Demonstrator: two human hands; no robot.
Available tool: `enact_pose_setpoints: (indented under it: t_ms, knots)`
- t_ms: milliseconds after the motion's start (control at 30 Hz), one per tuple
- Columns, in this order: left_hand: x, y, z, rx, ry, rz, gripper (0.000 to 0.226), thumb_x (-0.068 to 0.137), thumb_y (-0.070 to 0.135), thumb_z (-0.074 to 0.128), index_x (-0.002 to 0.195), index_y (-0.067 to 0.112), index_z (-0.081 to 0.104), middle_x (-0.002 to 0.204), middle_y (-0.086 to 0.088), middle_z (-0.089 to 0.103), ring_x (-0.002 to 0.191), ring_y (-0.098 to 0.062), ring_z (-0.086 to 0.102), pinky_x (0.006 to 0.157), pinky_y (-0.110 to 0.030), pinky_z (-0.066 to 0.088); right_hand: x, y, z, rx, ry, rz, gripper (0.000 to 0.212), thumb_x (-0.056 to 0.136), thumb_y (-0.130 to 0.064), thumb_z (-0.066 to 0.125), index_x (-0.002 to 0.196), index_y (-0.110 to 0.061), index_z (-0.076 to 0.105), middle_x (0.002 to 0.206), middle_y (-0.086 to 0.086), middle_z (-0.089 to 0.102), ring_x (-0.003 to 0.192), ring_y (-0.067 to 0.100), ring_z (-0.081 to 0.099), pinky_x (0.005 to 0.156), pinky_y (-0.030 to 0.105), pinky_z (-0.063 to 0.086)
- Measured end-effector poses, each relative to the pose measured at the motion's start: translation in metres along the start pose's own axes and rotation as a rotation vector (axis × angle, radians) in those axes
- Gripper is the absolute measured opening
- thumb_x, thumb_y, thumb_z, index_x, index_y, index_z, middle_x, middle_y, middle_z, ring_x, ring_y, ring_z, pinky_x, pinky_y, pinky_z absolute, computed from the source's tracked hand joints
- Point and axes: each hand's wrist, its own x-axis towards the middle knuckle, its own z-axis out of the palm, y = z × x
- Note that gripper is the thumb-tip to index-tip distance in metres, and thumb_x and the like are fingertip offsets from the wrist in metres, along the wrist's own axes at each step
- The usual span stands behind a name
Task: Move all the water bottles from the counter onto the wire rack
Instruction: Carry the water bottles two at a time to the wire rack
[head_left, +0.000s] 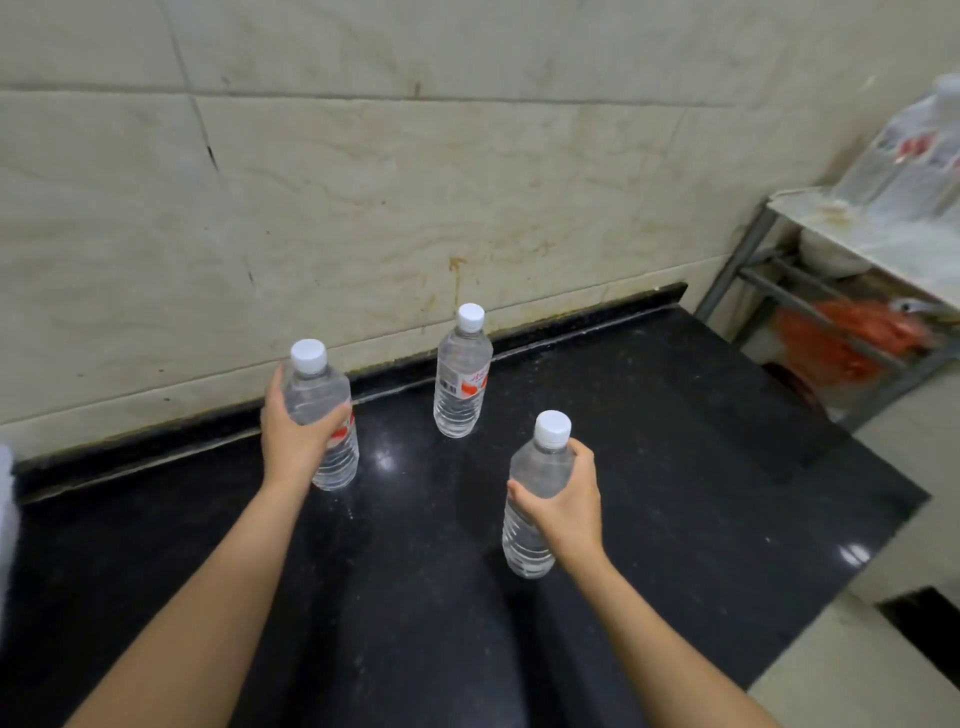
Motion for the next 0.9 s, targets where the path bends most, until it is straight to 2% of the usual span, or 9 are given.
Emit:
enact_pose_setpoints:
  t_ms: [67, 167, 333, 500, 600, 700, 767, 833, 900]
  knots:
    - [0.0, -0.005, 0.0, -0.022, -0.003, -0.004, 0.076, 0.063, 0.015, 0.079, 0.129, 0.021, 0.041, 0.128, -0.009, 0.054, 0.115, -0.027, 0.053, 0.101, -0.042, 0.042, -0.002, -0.002, 0.005, -0.004, 0.03, -0.006, 0.064, 0.064, -0.016, 0.079, 0.106, -0.031, 0.034, 0.119, 0.004, 0.05, 0.1, 0.013, 0.051, 0.083, 0.023, 0.039]
    - [0.0, -0.012, -0.004, -0.018, -0.043, -0.005, 0.073, 0.067, 0.01, 0.077, 0.13, 0.02, 0.041, 0.13, -0.01, 0.053, 0.116, -0.027, 0.052, 0.102, -0.045, 0.041, -0.002, -0.002, 0.007, -0.006, 0.059, -0.004, 0.063, 0.063, -0.017, 0.079, 0.107, -0.031, 0.035, 0.12, 0.004, 0.05, 0.103, 0.017, 0.054, 0.088, 0.029, 0.044]
    - [-0.025, -0.011, -0.021, -0.085, -0.24, 0.009, 0.069, 0.069, -0.007, 0.07, 0.129, 0.009, 0.041, 0.123, -0.014, 0.054, 0.109, -0.027, 0.053, 0.097, -0.042, 0.042, 0.002, 0.0, 0.003, -0.008, 0.038, -0.006, 0.068, 0.063, -0.018, 0.079, 0.119, -0.02, 0.04, 0.122, 0.006, 0.05, 0.106, 0.02, 0.054, 0.092, 0.033, 0.046]
    - [-0.072, -0.016, -0.031, -0.131, -0.335, -0.011, 0.074, 0.059, -0.01, 0.075, 0.117, 0.023, 0.042, 0.112, -0.007, 0.055, 0.102, -0.022, 0.053, 0.089, -0.035, 0.041, -0.004, 0.002, 0.002, 0.014, 0.03, -0.015, 0.068, 0.062, -0.016, 0.08, 0.117, -0.02, 0.04, 0.12, 0.008, 0.051, 0.108, 0.022, 0.055, 0.091, 0.033, 0.045]
    - [-0.088, -0.015, -0.032, -0.151, -0.384, -0.003, 0.071, 0.063, -0.015, 0.07, 0.116, 0.024, 0.042, 0.106, -0.001, 0.057, 0.099, -0.019, 0.053, 0.089, -0.035, 0.041, -0.017, 0.004, -0.002, 0.019, 0.036, -0.031, 0.066, 0.063, -0.017, 0.08, 0.115, -0.025, 0.039, 0.121, 0.005, 0.05, 0.109, 0.02, 0.054, 0.093, 0.034, 0.045]
    - [-0.094, -0.013, -0.033, -0.144, -0.412, 0.007, 0.069, 0.064, -0.014, 0.07, 0.115, 0.023, 0.043, 0.109, -0.005, 0.057, 0.101, -0.021, 0.054, 0.09, -0.036, 0.042, -0.031, 0.01, -0.011, 0.026, 0.065, -0.024, 0.069, 0.064, -0.018, 0.08, 0.12, -0.02, 0.039, 0.122, 0.005, 0.051, 0.111, 0.021, 0.054, 0.095, 0.037, 0.046]
    - [-0.1, -0.013, -0.037, -0.135, -0.435, 0.008, 0.068, 0.063, -0.01, 0.074, 0.113, 0.026, 0.045, 0.107, -0.004, 0.058, 0.099, -0.02, 0.055, 0.089, -0.036, 0.043, -0.039, 0.012, -0.018, 0.019, 0.077, -0.015, 0.069, 0.064, -0.018, 0.08, 0.121, -0.018, 0.04, 0.12, 0.006, 0.053, 0.108, 0.021, 0.056, 0.09, 0.033, 0.047]
    - [-0.108, -0.013, -0.04, -0.13, -0.457, 0.011, 0.066, 0.06, -0.006, 0.076, 0.105, 0.033, 0.047, 0.1, 0.005, 0.06, 0.096, -0.019, 0.055, 0.087, -0.034, 0.043, -0.049, 0.011, -0.023, 0.007, 0.076, -0.011, 0.068, 0.064, -0.017, 0.079, 0.12, -0.018, 0.04, 0.119, 0.007, 0.054, 0.105, 0.02, 0.056, 0.084, 0.028, 0.044]
    - [-0.116, -0.011, -0.044, -0.123, -0.476, -0.001, 0.065, 0.061, -0.005, 0.077, 0.098, 0.039, 0.047, 0.098, 0.01, 0.059, 0.095, -0.018, 0.055, 0.088, -0.034, 0.043, -0.057, 0.012, -0.026, -0.01, 0.08, -0.011, 0.068, 0.064, -0.018, 0.08, 0.119, -0.019, 0.04, 0.118, 0.007, 0.055, 0.104, 0.021, 0.056, 0.084, 0.028, 0.043]
